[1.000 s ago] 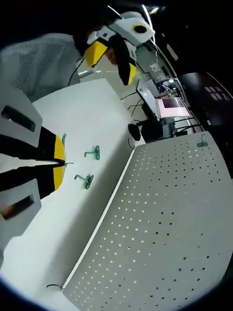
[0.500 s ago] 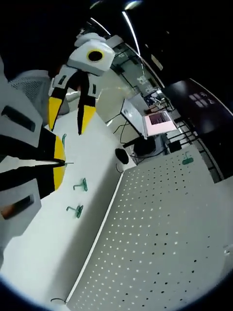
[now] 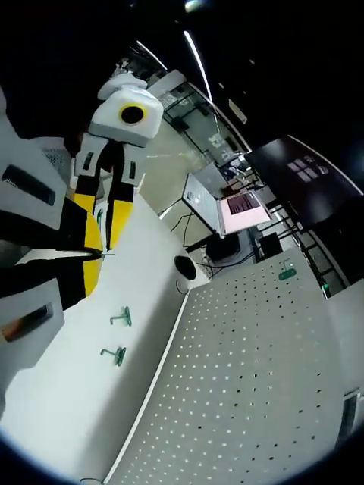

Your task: Insert the hook assembly into the mounting plate slot until the hook locks in place.

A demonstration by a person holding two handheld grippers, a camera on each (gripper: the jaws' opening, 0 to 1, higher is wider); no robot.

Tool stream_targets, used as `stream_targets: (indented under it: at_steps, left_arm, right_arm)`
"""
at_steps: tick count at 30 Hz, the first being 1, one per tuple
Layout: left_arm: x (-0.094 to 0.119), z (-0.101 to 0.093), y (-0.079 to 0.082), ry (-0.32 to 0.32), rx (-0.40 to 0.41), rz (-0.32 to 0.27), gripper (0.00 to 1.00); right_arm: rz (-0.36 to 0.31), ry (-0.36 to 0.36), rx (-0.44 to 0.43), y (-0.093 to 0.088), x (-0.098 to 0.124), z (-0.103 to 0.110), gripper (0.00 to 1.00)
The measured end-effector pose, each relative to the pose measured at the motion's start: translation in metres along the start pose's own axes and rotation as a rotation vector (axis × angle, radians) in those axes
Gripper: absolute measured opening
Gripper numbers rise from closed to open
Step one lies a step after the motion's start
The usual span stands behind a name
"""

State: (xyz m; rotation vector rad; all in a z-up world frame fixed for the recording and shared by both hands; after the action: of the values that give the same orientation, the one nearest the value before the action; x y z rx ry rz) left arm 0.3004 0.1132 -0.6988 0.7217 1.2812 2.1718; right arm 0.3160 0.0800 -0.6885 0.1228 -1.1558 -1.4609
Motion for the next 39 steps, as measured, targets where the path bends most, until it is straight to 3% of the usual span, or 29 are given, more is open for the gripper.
stream_targets:
  at_steps: [20, 30, 39]
  left_arm:
    - [0.001, 0.000, 0.000, -0.008, 0.016, -0.002, 0.03]
    - [0.003, 0.006, -0.002, 0.004, 0.053, 0.007, 0.03]
    - [0.007, 0.014, -0.005, 0.031, 0.120, 0.022, 0.02]
  right_arm:
    - [-0.013, 0.010, -0.026, 0.001, 0.001, 0.003, 0.00]
    - [-0.054, 0.024, 0.039, 0.005, -0.002, 0.009, 0.04]
    - [-0.094, -0.022, 0.147, 0.008, 0.001, 0.009, 0.11]
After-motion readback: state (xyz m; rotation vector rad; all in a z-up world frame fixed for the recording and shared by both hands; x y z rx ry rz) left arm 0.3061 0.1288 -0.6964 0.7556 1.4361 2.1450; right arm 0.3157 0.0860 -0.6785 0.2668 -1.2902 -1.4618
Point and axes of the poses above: the point that each gripper's makers call its tool centre point, and the gripper's own axes: x roughly backward along the fingers, z roughly to its left, y roughly out of its top, the point moved 2 cm from there along x, roughly backward along the fingers, and after that the axes turned 9 degrees about -x, right-handed, at the moved point
